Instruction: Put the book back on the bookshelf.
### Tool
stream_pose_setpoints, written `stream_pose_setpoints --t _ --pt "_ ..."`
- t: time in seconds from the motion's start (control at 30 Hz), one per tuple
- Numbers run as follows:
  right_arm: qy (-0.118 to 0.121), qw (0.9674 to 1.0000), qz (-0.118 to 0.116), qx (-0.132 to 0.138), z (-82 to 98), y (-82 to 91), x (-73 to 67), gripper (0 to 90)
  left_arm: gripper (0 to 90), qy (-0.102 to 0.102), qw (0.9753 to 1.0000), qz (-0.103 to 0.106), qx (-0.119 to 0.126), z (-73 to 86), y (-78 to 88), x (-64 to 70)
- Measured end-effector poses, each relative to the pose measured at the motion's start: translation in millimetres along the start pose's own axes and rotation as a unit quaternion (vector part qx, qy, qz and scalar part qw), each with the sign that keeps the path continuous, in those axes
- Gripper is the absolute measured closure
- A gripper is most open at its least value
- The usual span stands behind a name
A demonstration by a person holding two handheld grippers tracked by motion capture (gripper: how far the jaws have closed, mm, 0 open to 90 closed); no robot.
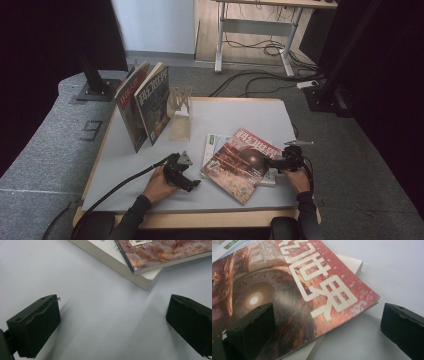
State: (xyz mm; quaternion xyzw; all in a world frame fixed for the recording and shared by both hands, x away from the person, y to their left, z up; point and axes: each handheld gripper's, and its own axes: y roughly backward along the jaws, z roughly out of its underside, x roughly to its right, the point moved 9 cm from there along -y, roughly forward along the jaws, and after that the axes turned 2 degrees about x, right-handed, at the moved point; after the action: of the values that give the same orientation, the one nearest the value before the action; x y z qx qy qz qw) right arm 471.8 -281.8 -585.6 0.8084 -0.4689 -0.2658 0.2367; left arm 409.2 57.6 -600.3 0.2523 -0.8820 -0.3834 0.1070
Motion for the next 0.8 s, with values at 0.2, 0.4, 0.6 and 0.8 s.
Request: stream_pose_setpoints --t 0.2,0.4,0.6,0.8 --pt "-0.004 1.0 -0.003 -0.002 -4.0 -6.5 3.0 0.0 0.0 0.0 1.0 -0.001 0.001 0.2 -0.1 0.0" --pt "-0.018 0.9998 -0.013 -0.001 -6.5 -11.3 6.4 0.0 0.0 0.0 1.0 -0.001 0.001 0.3 -0.2 0.1" --pt "-0.021 0.9996 -0.02 0.0 -8.4 -14.5 6.8 0.0 0.0 0.001 1.0 0.0 0.001 0.3 -0.2 0.1" --pt "-0.02 0.9995 -0.024 0.0 -10.1 -17.0 5.3 0.0 0.0 0.001 1.0 0.0 0.001 0.3 -0.2 0.1"
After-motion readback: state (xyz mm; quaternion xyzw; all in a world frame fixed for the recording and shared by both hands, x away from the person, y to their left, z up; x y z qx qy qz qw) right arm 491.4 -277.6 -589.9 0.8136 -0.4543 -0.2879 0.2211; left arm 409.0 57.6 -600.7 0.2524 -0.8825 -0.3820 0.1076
